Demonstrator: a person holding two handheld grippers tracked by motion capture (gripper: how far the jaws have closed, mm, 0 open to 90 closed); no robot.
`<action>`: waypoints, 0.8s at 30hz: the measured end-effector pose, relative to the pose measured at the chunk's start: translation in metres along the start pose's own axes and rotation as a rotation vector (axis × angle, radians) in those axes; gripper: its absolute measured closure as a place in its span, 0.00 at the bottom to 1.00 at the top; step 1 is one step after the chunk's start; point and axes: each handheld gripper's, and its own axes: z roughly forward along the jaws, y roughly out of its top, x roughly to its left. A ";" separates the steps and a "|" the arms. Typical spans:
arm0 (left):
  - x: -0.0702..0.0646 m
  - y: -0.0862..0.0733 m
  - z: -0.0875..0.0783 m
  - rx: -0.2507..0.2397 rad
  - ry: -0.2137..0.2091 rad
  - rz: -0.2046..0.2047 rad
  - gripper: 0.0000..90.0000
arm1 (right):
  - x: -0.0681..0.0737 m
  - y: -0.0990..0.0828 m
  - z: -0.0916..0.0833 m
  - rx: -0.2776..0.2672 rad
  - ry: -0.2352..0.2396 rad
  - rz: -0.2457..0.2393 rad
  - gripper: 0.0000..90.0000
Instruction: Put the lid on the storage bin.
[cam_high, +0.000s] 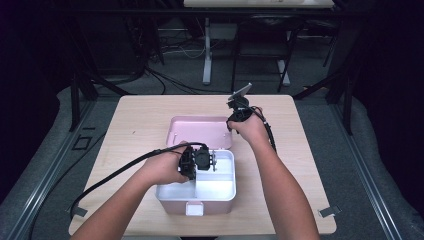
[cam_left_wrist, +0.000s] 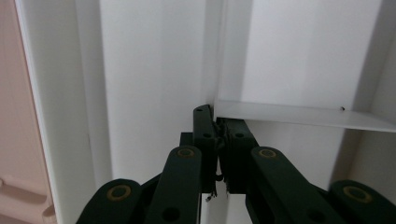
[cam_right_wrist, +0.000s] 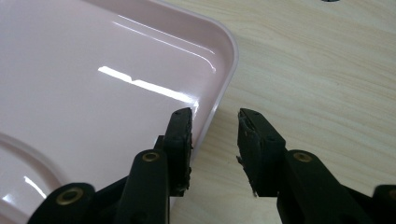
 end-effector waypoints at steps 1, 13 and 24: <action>0.000 0.000 0.000 -0.002 -0.001 -0.002 0.96 | 0.000 0.000 0.001 -0.002 0.001 0.005 0.74; -0.001 0.000 0.000 -0.002 0.002 -0.003 0.96 | 0.004 0.003 0.015 -0.019 -0.013 0.075 0.82; 0.000 0.000 0.000 0.000 -0.001 -0.003 0.96 | 0.000 0.002 0.018 0.019 0.023 0.152 0.87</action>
